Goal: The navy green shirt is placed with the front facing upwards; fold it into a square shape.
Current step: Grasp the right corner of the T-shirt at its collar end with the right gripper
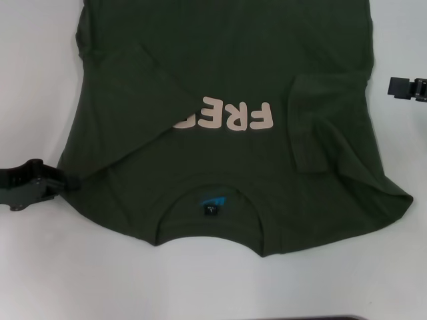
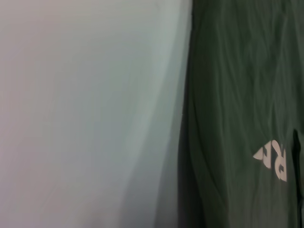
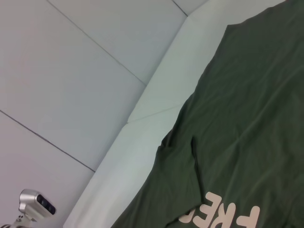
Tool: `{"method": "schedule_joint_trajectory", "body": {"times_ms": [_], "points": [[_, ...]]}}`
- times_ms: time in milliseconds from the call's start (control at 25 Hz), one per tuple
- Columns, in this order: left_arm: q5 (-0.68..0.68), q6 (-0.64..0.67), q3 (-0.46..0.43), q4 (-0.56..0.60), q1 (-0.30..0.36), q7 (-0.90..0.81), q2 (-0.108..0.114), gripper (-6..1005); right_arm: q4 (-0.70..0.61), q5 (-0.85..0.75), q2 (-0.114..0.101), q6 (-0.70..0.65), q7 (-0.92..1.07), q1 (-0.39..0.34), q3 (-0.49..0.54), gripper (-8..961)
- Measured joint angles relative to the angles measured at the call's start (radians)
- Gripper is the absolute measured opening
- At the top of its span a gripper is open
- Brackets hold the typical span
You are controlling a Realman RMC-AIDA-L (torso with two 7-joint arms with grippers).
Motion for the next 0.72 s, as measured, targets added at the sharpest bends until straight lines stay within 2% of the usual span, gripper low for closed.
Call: {"method": "schedule_joint_trajectory", "body": {"times_ms": [240,480,720], "points": [[0.029,0.041,0.028,0.008,0.012,0.009,0.002,56,-0.001,-0.006,-0.008,-0.001,0.017,-0.009,-0.003,894],[0.046,0.062,0.016,0.037,0.059,0.007,0.003,56,-0.001,-0.048,-0.012,-0.002,0.024,-0.011,0.001,893],[0.046,0.084,0.014,0.052,0.058,0.006,-0.001,56,-0.009,-0.141,-0.043,-0.041,0.071,-0.01,-0.007,892]]}}
